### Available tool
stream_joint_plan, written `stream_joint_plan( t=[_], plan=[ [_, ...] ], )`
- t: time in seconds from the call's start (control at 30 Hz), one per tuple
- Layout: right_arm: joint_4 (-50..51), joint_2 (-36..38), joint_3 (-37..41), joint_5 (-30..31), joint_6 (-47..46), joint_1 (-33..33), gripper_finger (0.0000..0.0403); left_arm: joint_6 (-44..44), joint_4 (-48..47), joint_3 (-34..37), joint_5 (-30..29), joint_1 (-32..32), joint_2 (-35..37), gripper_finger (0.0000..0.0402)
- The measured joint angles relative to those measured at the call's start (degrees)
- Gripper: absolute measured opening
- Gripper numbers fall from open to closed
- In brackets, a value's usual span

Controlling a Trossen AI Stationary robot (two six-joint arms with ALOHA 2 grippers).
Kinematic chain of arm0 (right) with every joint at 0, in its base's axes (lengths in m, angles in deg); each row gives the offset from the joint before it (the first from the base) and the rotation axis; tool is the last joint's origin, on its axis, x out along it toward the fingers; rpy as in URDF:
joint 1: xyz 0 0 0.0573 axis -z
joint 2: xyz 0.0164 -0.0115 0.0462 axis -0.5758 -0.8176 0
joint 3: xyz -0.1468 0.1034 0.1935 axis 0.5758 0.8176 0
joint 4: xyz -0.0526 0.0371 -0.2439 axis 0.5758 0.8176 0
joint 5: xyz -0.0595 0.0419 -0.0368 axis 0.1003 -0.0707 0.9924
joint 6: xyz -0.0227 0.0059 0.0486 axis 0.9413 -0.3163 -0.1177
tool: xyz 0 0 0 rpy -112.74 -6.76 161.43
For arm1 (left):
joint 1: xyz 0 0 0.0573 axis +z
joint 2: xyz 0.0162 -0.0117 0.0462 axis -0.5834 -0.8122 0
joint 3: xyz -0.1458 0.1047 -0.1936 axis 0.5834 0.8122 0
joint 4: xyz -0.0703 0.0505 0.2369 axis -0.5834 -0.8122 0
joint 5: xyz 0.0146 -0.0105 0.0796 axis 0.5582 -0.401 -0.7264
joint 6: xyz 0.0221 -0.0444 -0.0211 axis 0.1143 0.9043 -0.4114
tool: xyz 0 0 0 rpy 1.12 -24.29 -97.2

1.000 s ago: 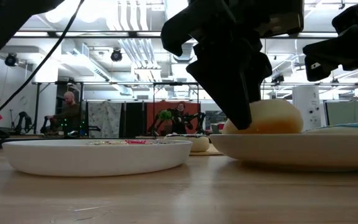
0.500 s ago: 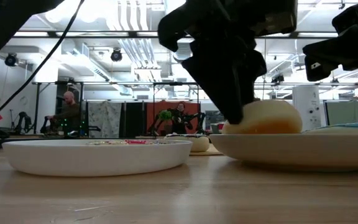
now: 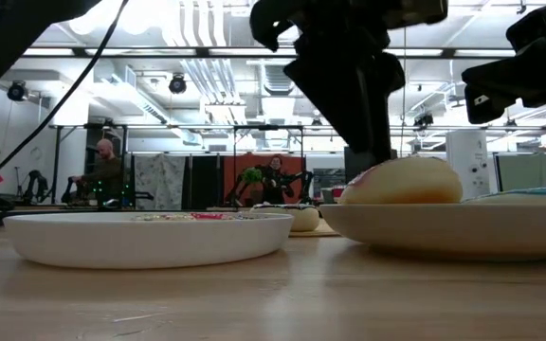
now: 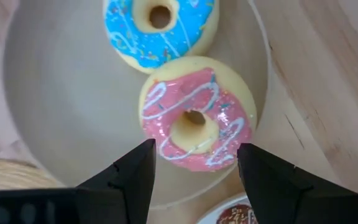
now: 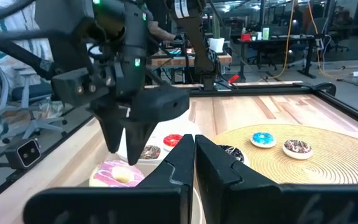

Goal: Pick & Place donuts
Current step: Put the big black donut on the brown plate

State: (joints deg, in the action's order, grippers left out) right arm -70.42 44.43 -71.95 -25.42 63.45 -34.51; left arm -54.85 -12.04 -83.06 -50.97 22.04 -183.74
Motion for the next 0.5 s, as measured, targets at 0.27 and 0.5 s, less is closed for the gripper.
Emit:
stream_joint_plan(
  t=[0.27,0.5],
  plan=[
    [-0.02,0.0,0.02,-0.02,-0.02,0.0,0.0008,-1.58,-2.6,-2.77,-2.63,0.94,0.63,0.0197],
    [-0.02,-0.02,0.02,-0.04,0.16,0.0,0.0008,-0.13,-3.56,-2.62,-2.64,1.77,1.86,0.0197]
  ],
)
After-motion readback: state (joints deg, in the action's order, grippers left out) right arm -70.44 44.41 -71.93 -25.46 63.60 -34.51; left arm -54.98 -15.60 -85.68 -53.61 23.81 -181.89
